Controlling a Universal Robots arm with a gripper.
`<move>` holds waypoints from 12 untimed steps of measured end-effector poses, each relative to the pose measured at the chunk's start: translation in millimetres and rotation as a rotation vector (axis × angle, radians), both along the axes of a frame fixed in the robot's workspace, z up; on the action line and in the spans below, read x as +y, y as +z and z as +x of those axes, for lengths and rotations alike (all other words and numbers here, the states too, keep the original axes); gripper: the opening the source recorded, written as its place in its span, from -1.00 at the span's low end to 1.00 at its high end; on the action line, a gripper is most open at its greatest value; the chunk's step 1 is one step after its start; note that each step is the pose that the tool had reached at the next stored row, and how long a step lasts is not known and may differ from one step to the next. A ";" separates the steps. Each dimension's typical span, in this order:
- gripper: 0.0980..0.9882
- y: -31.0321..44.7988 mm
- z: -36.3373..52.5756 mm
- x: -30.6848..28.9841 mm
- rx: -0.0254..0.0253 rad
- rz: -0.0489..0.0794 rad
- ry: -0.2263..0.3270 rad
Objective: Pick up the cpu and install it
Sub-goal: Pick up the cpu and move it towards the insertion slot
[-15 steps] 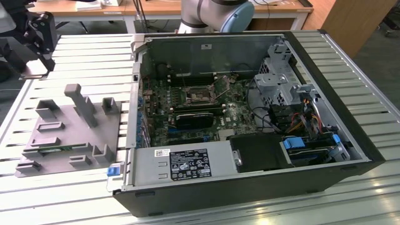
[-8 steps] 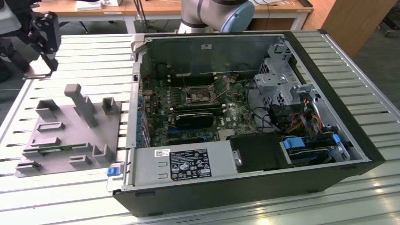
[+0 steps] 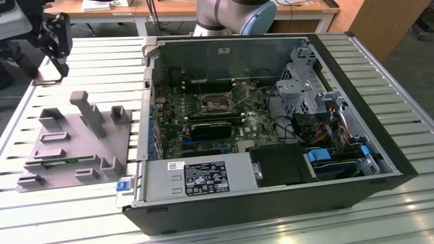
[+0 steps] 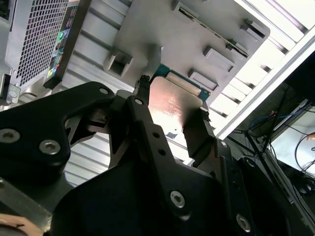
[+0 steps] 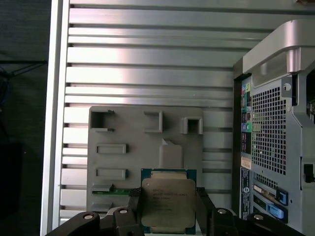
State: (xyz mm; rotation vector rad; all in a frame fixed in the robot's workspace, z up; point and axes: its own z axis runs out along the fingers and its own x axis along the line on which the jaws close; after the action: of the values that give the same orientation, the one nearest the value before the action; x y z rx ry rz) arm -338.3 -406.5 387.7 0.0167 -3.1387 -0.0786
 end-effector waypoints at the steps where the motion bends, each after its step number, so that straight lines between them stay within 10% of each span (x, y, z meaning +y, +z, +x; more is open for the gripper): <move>1: -0.03 0.0 1.8 0.0 0.0000 0.000 0.000; 12: -0.03 0.0 19.9 0.0 0.0000 0.000 0.000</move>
State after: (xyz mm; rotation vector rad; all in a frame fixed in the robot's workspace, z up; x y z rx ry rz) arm -318.4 -406.5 387.7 0.0167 -3.1387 -0.0787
